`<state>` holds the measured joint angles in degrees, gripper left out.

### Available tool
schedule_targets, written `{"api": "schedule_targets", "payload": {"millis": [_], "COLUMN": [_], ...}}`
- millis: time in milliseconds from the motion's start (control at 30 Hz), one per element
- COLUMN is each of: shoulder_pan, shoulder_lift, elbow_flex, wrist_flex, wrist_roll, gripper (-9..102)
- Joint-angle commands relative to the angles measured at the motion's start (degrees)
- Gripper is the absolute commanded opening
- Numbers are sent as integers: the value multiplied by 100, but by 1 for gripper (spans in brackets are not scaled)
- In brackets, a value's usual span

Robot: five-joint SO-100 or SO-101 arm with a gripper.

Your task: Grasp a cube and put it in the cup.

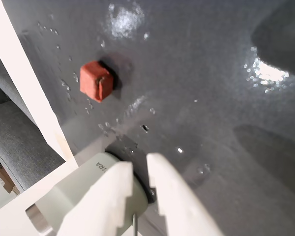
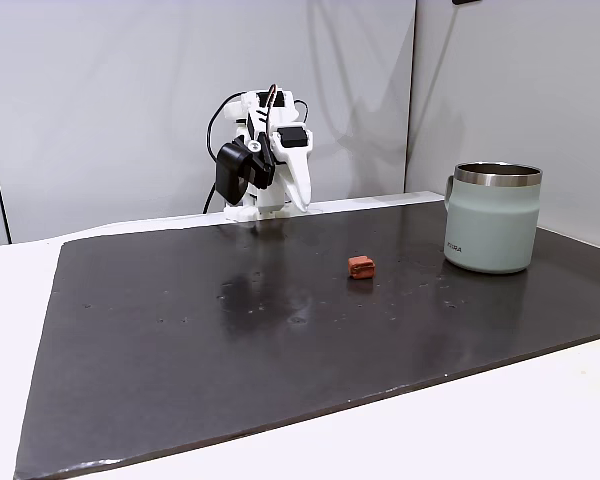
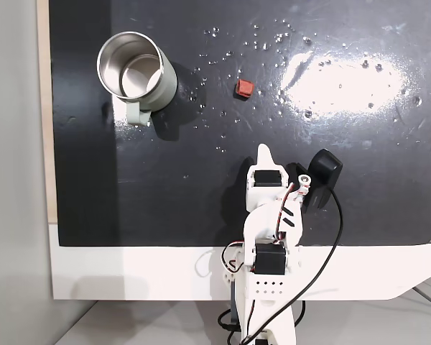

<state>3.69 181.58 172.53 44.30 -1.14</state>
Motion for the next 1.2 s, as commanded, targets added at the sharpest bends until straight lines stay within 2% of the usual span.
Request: {"api": "schedule_targets", "payload": {"millis": [0,633,800,1000,1167], "shoulder_pan": [-26,-44,-158,-123,-211], "shoulder_lift": [44,53,-167,-2057,-3621], "elbow_flex": [-35,-299,-1195,-3085,-4843], "wrist_flex": [-167,-79,158,237,729], "wrist_roll": [105,18,-88,185,624], "gripper": [0,0,0,0,0]}}
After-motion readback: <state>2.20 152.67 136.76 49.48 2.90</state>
